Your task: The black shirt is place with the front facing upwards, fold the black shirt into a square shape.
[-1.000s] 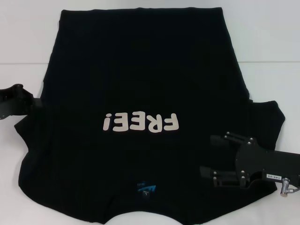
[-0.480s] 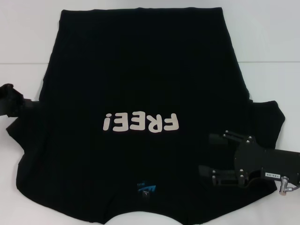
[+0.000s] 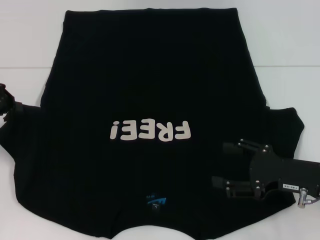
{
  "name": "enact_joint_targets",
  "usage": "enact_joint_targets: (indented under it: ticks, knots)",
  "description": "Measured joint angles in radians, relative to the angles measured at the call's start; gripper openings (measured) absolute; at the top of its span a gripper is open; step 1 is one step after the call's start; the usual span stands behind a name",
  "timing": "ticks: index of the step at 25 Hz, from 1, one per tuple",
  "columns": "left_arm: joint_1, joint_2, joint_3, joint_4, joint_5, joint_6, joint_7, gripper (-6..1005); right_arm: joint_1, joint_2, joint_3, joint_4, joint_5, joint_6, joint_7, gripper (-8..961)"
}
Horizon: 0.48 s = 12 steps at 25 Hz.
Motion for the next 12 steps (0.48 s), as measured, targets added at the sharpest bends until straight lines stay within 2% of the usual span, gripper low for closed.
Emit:
enact_joint_targets:
  ticks: [5,12]
  knots:
    - [-0.019,-0.001,0.001,0.001,0.005,0.028,-0.004,12,0.0,0.0,0.0,0.009,0.0,0.0,-0.001,942]
    - [-0.023,-0.017,-0.013,-0.03,-0.004,0.026,-0.027,14,0.0,0.0,0.0,0.011,0.0,0.002,-0.002,942]
